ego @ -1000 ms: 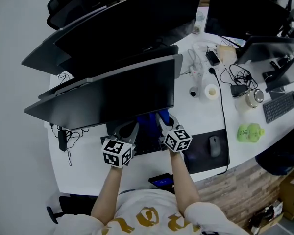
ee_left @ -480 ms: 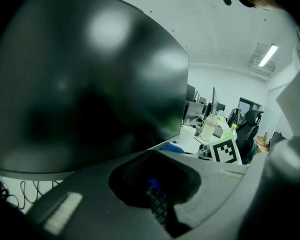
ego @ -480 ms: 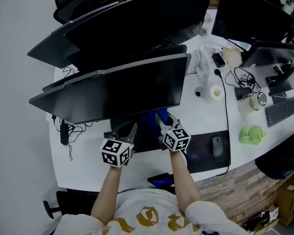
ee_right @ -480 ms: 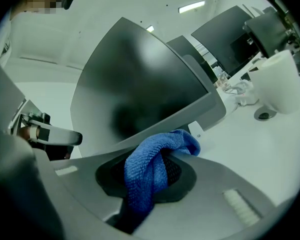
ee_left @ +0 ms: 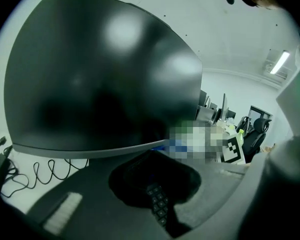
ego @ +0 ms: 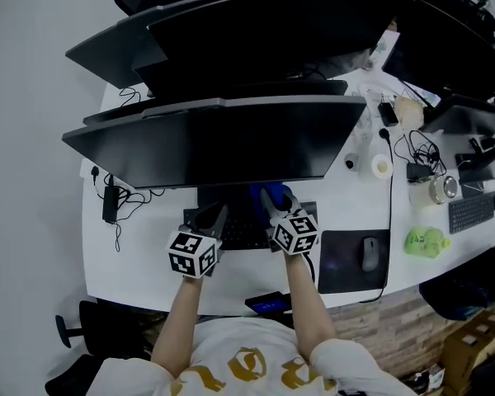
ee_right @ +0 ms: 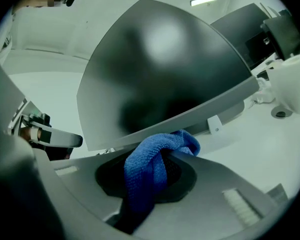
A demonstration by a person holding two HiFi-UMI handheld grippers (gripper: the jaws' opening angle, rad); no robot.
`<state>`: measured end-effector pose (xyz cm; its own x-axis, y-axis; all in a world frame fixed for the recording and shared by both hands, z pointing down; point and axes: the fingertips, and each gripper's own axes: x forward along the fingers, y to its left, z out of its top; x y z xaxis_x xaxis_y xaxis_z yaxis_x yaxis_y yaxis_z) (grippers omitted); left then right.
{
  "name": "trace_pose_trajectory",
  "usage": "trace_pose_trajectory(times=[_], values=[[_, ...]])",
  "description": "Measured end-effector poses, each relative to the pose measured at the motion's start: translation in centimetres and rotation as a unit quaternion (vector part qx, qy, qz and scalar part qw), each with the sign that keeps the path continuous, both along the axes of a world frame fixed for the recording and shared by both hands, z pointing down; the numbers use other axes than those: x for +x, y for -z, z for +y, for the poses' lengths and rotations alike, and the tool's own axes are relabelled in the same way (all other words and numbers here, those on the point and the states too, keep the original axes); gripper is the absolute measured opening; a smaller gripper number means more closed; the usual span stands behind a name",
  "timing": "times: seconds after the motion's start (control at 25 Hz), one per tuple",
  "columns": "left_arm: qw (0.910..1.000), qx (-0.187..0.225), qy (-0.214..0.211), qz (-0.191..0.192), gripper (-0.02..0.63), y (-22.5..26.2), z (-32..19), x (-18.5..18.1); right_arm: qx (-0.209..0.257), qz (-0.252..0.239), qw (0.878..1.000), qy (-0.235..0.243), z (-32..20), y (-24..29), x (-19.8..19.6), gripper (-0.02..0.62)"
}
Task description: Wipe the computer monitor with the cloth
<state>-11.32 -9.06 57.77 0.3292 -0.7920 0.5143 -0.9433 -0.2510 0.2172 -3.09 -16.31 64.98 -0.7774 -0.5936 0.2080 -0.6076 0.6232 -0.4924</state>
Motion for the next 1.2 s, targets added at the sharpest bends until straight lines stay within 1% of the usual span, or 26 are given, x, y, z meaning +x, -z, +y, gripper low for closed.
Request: trace_pose_trajectory(times=[0.28, 0.4, 0.52, 0.88, 1.2], values=[[0.9995, -0.002, 0.028, 0.016, 0.000, -0.4, 1.6, -3.3, 0.003, 0.024, 0.999, 0.027, 1.2, 0.1, -3.6, 0.087], [0.9992, 0.000, 0.033, 0.024, 0.000, -0.4, 2.1, -4.2, 0.007, 0.033, 0.999, 0.042, 2.0, 0.2, -5.0, 0.087], [0.9991, 0.000, 0.032, 0.029, 0.000, -0.4, 2.4, -5.0, 0.007, 0.038, 0.998, 0.048, 2.6, 0.2, -6.2, 0.087], [0.9988, 0.009, 0.024, 0.041, 0.000, 0.0, 3.5, -7.5, 0.011, 0.050, 0.997, 0.049, 4.5, 0.6, -9.1, 0.089], [0.9981, 0.020, 0.009, 0.057, 0.000, 0.5, 4.2, -8.7, 0.016, 0.054, 0.998, 0.023, 6.1, 1.9, -9.3, 0.089]])
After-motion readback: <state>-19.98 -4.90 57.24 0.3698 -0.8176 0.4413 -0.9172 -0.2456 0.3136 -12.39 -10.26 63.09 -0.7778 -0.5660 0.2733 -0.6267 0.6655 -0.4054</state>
